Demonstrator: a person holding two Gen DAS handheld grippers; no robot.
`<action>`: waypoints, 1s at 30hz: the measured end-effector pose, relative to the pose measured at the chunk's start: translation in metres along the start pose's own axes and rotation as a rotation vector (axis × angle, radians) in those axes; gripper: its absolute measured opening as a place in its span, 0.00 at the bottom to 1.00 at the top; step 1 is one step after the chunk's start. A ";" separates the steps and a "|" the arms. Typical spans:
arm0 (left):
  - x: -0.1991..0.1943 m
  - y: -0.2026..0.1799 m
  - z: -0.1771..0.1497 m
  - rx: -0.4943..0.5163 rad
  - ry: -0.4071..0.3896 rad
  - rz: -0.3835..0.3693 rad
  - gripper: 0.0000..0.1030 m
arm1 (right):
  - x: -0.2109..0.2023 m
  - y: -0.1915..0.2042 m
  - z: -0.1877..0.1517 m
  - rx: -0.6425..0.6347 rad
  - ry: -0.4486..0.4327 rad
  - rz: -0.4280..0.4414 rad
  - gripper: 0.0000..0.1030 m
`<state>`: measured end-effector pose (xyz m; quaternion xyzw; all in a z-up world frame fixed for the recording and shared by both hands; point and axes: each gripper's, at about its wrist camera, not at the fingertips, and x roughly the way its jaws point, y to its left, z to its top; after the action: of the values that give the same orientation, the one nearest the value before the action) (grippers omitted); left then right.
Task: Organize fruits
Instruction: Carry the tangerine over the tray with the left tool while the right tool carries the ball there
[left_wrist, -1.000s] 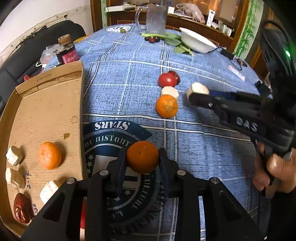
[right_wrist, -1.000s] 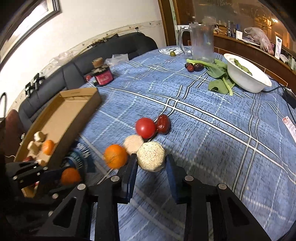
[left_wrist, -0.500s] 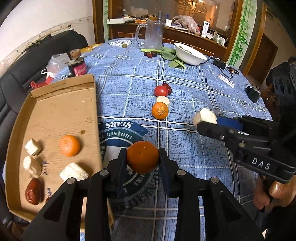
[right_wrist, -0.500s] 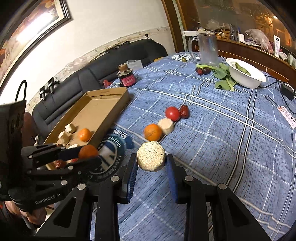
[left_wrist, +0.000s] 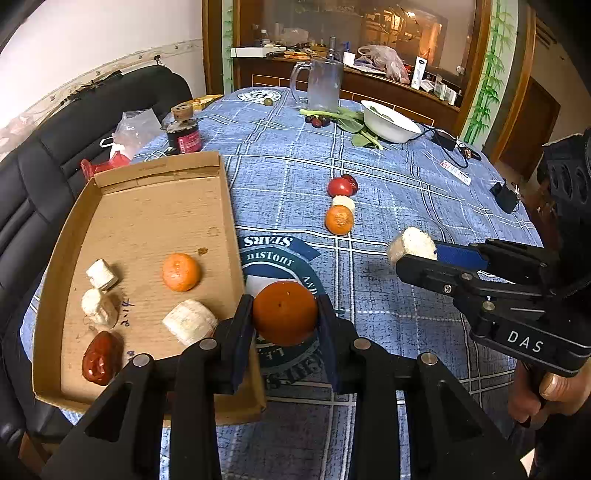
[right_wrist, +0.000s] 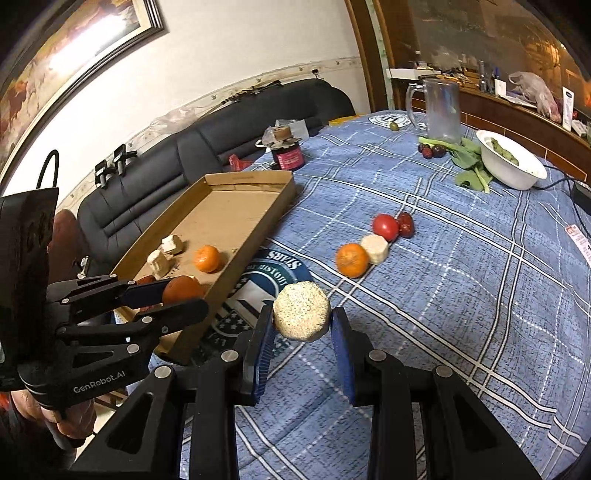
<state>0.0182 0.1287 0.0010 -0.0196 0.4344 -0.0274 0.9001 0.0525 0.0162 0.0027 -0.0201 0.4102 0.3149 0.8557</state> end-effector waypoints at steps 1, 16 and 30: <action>0.000 0.001 0.000 -0.002 -0.001 0.001 0.30 | 0.000 0.002 0.000 -0.003 0.000 0.000 0.30; -0.011 0.023 -0.002 -0.036 -0.020 0.030 0.30 | 0.008 0.027 0.007 -0.048 0.014 0.025 0.30; -0.011 0.039 -0.002 -0.056 -0.015 0.045 0.30 | 0.020 0.040 0.015 -0.073 0.027 0.048 0.30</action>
<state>0.0106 0.1679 0.0062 -0.0351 0.4287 0.0053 0.9028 0.0496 0.0632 0.0076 -0.0460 0.4102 0.3497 0.8410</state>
